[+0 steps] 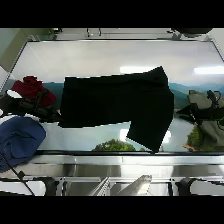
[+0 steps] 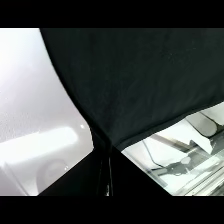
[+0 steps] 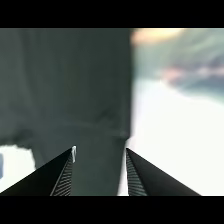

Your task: Fold the shirts.

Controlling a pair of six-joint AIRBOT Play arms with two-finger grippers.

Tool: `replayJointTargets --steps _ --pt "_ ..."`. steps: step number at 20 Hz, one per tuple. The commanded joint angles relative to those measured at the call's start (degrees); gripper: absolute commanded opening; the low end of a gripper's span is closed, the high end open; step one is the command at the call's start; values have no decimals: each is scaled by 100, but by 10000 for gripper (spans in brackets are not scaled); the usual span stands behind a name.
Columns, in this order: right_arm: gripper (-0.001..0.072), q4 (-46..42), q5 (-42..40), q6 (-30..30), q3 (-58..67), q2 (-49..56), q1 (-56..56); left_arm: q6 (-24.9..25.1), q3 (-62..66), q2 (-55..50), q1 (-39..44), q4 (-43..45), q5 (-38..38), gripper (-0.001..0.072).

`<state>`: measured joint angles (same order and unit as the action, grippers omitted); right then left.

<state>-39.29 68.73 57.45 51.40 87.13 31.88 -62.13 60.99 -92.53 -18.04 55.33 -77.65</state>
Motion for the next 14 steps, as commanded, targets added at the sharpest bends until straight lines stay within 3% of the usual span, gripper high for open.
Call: replayJointTargets --steps 1,6,14 --pt "384 -87 -472 109 -2 221 -83 4 4 -4 2 2 -42 25" --pt "382 619 -518 -216 -2 750 -361 4 4 -4 2 2 -44 25" --pt "362 660 -247 -350 129 962 -490 15 4 -4 2 7 -195 25"
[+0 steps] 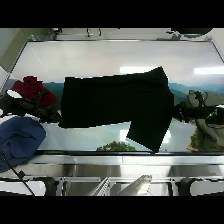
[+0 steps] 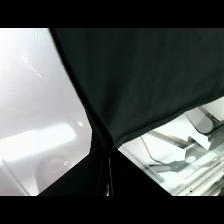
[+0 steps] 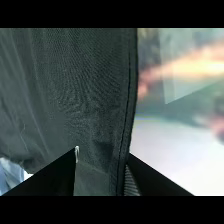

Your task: Fold the shirts.

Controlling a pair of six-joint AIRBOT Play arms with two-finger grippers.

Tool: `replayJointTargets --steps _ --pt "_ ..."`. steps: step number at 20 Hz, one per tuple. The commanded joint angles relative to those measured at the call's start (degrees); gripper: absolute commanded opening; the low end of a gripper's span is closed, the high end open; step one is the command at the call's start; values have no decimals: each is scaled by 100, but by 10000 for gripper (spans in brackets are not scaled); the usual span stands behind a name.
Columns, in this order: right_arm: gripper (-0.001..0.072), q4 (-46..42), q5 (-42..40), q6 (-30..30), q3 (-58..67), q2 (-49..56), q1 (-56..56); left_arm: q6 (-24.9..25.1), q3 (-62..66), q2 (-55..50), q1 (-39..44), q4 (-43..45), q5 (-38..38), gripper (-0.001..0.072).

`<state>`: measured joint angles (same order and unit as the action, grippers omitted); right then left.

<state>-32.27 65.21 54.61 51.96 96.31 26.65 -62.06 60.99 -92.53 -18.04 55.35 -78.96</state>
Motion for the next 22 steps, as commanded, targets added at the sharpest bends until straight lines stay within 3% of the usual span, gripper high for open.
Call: replayJointTargets --steps 1,5,6,7,9,13,18,22 --pt "362 -15 138 -66 109 44 50 11 4 -4 2 4 -55 25" --pt "333 66 151 -66 122 50 -26 11 4 -4 2 -2 -17 25" --pt "141 68 192 -66 122 50 -59 11 7 -4 2 -2 -17 25" --pt "18 70 254 -63 122 50 -83 11 7 -2 2 -9 -20 24" --pt "19 179 470 -157 149 48 -105 48 85 -2 2 -111 -101 23" --pt "19 697 1429 -192 638 -326 -98 291 761 271 4 -1397 -866 22" --pt "18 2562 2050 -184 1784 -2212 382 313 2127 1307 -184 -3101 -1963 22" --pt "18 3639 1775 -122 2782 -3807 1233 669 3069 2253 -916 -5322 -1928 23"
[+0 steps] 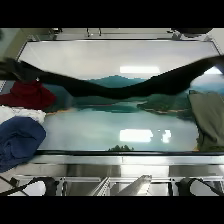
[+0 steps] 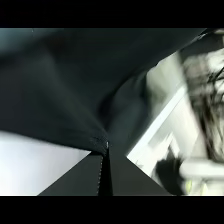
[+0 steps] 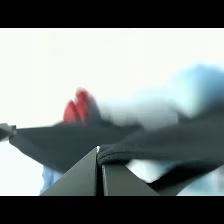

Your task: Fold the shirts.

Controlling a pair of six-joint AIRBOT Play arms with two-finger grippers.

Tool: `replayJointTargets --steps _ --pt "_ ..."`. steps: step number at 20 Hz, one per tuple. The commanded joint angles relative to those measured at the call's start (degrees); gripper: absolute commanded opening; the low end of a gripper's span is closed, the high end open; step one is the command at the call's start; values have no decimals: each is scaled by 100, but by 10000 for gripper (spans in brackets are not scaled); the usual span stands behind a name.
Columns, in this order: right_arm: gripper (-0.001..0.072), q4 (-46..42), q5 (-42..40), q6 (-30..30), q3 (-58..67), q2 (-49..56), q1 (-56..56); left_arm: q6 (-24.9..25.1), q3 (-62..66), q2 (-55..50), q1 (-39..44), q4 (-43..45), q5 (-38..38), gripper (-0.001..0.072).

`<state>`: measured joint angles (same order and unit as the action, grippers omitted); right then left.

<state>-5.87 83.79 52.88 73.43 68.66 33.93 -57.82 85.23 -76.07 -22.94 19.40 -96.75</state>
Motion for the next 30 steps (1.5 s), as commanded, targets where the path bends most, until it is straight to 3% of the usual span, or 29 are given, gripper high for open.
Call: replayJointTargets --steps 1,5,8,10,13,16,19,23,27,30 --pt "18 1172 -328 50 785 -1456 763 367 835 828 -686 -2334 -142 22" --pt "19 1257 -1403 44 1126 -2889 1882 382 1495 1668 -2232 -3873 -238 23" --pt "19 1231 -2048 -129 1213 -3445 2168 92 1593 2059 -3394 -4050 -236 23" --pt "19 1095 -2028 -188 1217 -3473 2168 85 1596 2050 -3587 -4000 -236 23" --pt "19 402 -1526 98 1191 -3178 2164 -42 1593 1604 -2876 -3329 -490 23" --pt "19 240 -1062 109 857 -2667 1812 -201 1591 890 -1375 -1733 -752 22" --pt "19 -699 -973 116 323 -2065 1010 -391 1550 85 -177 -192 -715 23" --pt "19 -1528 -1246 76 -623 -881 -17 -229 739 -999 433 398 59 23" --pt "19 -1484 -1764 -284 -918 765 -514 144 291 -2354 374 501 1051 23" --pt "19 -887 -2190 -826 -905 1917 -717 354 293 -3307 374 485 1585 23"
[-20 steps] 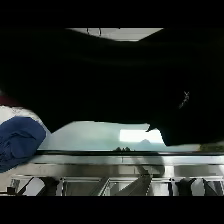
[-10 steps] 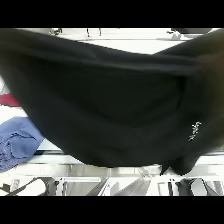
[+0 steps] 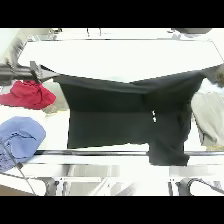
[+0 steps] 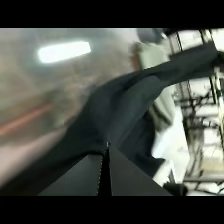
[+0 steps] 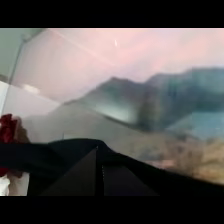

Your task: Fold the shirts.

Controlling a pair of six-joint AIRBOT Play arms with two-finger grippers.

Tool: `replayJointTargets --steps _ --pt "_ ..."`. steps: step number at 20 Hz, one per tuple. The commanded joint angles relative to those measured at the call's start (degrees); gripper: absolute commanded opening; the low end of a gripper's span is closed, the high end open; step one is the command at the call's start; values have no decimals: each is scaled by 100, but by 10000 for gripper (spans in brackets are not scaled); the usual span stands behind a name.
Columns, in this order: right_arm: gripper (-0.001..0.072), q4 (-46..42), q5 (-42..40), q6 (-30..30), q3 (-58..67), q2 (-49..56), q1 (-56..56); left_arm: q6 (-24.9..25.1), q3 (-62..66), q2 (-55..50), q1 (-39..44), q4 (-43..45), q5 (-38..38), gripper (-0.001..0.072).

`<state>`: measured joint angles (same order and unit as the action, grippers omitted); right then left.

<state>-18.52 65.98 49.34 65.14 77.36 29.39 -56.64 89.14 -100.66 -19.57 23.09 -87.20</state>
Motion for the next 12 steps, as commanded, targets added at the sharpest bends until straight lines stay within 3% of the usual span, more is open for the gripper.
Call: replayJointTargets --steps 1,3,7,12 --pt "19 651 -479 -699 -44 1384 -286 236 -33 -1141 39 111 741 23" --pt "19 1119 -601 -1003 164 2046 -295 212 369 -1663 39 90 745 22" --pt "19 1346 -597 -1047 953 2966 -299 214 1370 -2227 160 94 844 22" --pt "19 1335 -551 -1040 1663 3161 -295 153 2295 -2391 229 138 807 14"
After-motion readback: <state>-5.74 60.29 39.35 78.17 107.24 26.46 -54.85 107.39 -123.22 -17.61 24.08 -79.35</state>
